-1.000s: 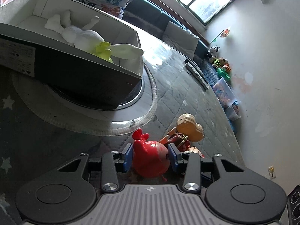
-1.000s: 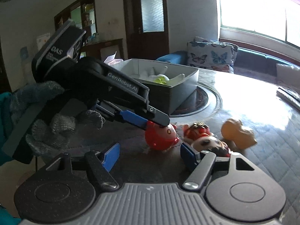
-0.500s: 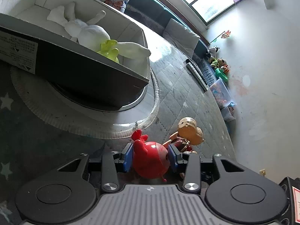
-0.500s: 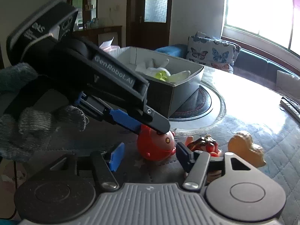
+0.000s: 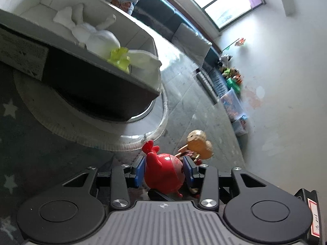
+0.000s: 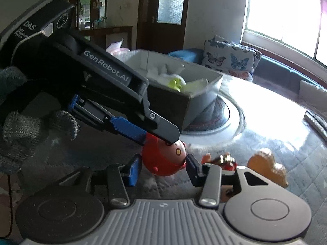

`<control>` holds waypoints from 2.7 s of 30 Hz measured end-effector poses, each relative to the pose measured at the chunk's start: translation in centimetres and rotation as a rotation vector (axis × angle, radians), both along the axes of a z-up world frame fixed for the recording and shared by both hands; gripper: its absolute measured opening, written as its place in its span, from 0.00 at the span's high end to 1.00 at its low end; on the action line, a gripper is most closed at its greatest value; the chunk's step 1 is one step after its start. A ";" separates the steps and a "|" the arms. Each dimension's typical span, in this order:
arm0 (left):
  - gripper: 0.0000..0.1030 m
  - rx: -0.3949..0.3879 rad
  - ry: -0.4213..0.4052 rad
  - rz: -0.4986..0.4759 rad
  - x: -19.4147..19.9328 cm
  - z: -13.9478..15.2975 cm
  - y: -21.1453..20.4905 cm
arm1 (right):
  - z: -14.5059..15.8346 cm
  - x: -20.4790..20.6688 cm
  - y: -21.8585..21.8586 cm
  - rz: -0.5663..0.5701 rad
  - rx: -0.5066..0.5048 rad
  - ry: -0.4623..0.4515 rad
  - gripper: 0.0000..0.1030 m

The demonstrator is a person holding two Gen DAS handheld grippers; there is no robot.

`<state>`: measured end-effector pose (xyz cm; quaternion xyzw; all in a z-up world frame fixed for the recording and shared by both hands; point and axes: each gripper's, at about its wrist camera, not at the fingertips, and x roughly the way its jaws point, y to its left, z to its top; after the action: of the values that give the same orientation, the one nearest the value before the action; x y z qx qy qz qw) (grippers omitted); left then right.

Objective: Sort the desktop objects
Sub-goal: 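Carry the red round toy into the box and release it, then withdraw the left gripper from the box toward the remaining toys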

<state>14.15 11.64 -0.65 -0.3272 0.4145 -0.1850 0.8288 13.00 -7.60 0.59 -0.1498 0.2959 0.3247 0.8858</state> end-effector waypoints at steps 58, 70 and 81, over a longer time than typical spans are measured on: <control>0.61 0.144 0.014 0.334 11.7 2.8 16.4 | 1.6 17.9 17.2 0.201 -0.027 0.149 0.52; 0.61 0.250 -0.087 0.284 7.3 6.3 12.0 | 5.0 13.2 13.0 0.184 0.035 0.077 0.44; 0.61 0.304 -0.191 0.210 1.8 8.1 6.1 | 6.3 7.1 7.0 0.132 0.072 -0.029 0.17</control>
<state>15.93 17.77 7.44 -0.2205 0.3205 -0.0629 0.9191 20.06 -0.60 6.85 -0.1418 0.2606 0.3905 0.8715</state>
